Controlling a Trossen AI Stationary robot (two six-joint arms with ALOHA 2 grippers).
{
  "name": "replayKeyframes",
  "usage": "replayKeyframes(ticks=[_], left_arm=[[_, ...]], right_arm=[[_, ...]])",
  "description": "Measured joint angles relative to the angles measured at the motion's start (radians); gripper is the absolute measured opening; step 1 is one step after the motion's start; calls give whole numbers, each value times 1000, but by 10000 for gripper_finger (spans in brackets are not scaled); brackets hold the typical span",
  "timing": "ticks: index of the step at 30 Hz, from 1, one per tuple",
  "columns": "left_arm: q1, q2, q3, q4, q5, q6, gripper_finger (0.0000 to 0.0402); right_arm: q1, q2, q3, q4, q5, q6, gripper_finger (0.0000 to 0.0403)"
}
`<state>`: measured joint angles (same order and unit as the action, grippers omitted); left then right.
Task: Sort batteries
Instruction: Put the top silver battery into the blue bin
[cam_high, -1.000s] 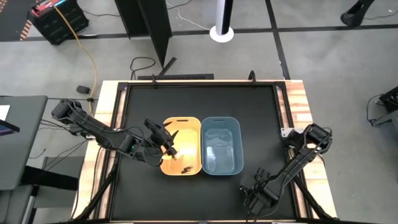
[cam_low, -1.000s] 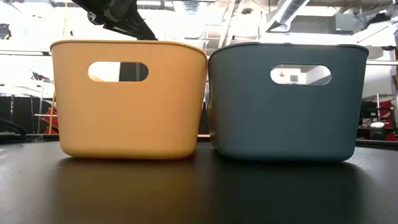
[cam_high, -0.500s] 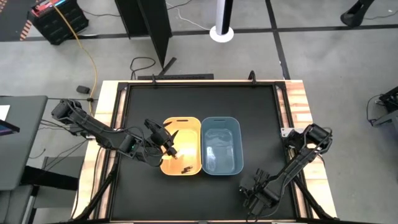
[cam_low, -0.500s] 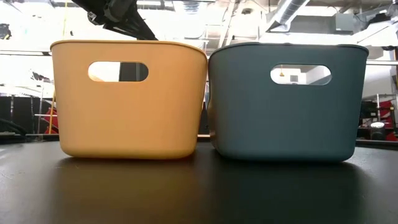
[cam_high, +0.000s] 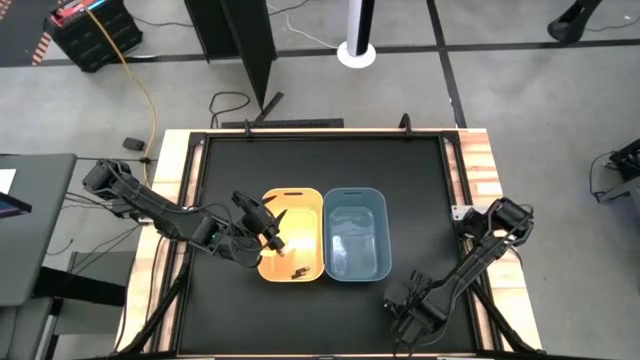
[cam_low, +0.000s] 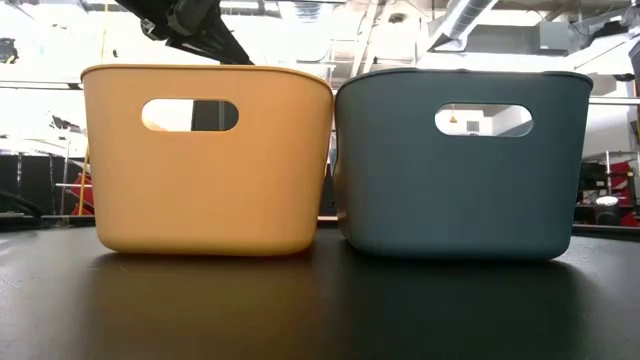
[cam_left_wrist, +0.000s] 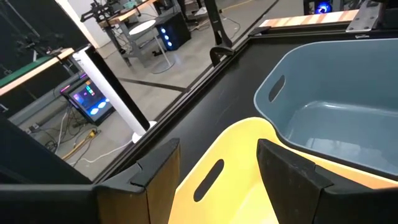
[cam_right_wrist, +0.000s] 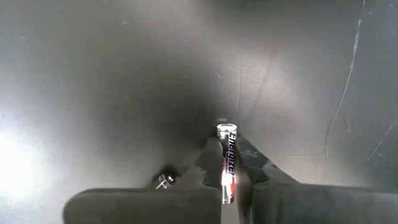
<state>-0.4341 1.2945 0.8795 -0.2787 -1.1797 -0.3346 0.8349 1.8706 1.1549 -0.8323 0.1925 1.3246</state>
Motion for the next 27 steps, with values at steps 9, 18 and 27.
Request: replayKeyframes(ticks=[9, 18, 27], left_arm=[[0, 0, 0, 0, 0, 6, 207], [0, 0, 0, 0, 0, 6, 207], [0, 0, 0, 1, 0, 6, 207]], right_arm=[[1, 0, 0, 18, 3, 10, 2], [1, -3, -1, 21, 7, 11, 0], [0, -4, 19, -25, 9, 10, 0]])
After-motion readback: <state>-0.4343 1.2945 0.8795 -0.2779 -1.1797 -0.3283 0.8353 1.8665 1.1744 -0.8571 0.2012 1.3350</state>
